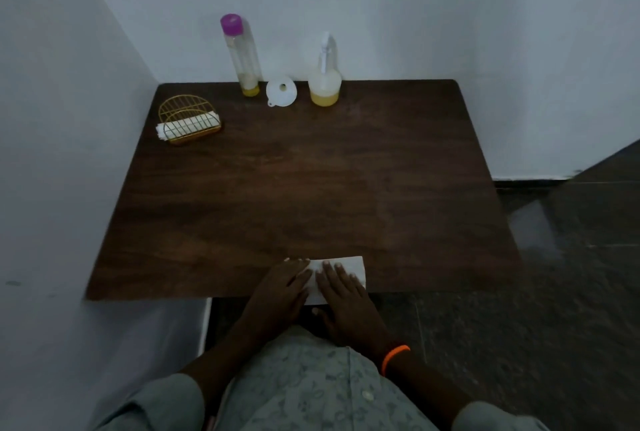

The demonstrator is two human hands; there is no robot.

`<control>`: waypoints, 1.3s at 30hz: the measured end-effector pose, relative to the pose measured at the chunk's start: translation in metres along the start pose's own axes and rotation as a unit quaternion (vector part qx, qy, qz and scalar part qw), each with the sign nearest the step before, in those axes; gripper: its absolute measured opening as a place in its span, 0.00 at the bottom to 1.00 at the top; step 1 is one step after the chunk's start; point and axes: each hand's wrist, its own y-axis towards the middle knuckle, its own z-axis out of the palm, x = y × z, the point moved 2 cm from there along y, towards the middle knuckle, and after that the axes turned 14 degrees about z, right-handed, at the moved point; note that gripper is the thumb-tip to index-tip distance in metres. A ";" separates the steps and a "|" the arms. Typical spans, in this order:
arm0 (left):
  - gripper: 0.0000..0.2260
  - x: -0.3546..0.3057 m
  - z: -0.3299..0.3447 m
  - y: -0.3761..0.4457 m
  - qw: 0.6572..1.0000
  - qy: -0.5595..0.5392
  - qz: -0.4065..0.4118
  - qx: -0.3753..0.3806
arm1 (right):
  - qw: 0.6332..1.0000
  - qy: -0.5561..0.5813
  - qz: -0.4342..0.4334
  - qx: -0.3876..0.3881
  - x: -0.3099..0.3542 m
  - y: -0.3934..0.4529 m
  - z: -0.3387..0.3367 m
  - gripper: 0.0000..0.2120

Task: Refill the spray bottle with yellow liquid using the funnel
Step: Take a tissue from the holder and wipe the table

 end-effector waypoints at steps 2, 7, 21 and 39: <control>0.23 -0.005 0.003 0.004 1.000 0.001 -0.009 -0.002 | 0.999 0.011 -0.003 -0.034 -0.006 0.001 -0.012 0.29; 0.19 -0.012 0.003 0.014 1.000 0.008 0.000 0.014 | 0.994 -0.033 -0.023 -0.104 -0.026 0.001 -0.031 0.26; 0.21 -0.026 0.004 0.009 0.995 0.081 0.054 -0.031 | 0.975 -0.101 -0.076 -0.183 -0.023 -0.007 -0.033 0.16; 0.08 -0.010 -0.020 0.016 0.964 -0.198 -0.170 -0.051 | 0.973 0.221 0.062 -0.022 -0.036 -0.001 -0.057 0.07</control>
